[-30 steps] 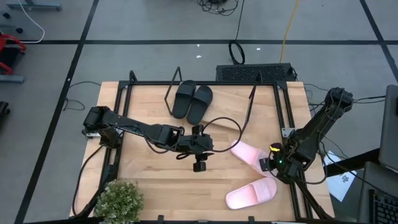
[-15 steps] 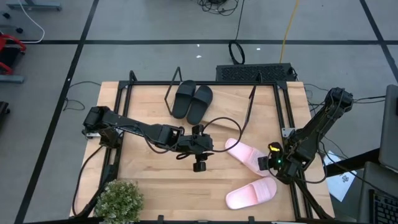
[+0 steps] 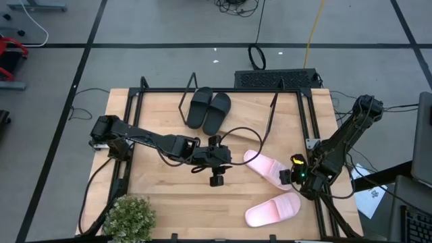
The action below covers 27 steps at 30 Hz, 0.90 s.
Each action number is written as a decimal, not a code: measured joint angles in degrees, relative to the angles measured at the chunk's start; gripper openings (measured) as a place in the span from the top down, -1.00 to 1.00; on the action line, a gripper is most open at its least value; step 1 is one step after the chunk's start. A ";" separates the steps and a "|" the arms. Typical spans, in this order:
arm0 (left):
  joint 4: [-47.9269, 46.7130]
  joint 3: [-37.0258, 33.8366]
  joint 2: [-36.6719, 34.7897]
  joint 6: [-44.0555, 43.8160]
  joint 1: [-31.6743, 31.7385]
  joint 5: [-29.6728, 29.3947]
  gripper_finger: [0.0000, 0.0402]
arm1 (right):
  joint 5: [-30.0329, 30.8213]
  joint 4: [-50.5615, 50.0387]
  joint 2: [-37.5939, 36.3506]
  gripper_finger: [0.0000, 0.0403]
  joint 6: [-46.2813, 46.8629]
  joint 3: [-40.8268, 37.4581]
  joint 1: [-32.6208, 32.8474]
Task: Pick and place slides into the shelf
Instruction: Put the top pink slipper on the shelf
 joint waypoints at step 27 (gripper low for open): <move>2.58 0.00 0.00 -0.15 0.74 2.60 0.27 | -2.73 2.61 2.31 0.40 0.73 0.00 1.26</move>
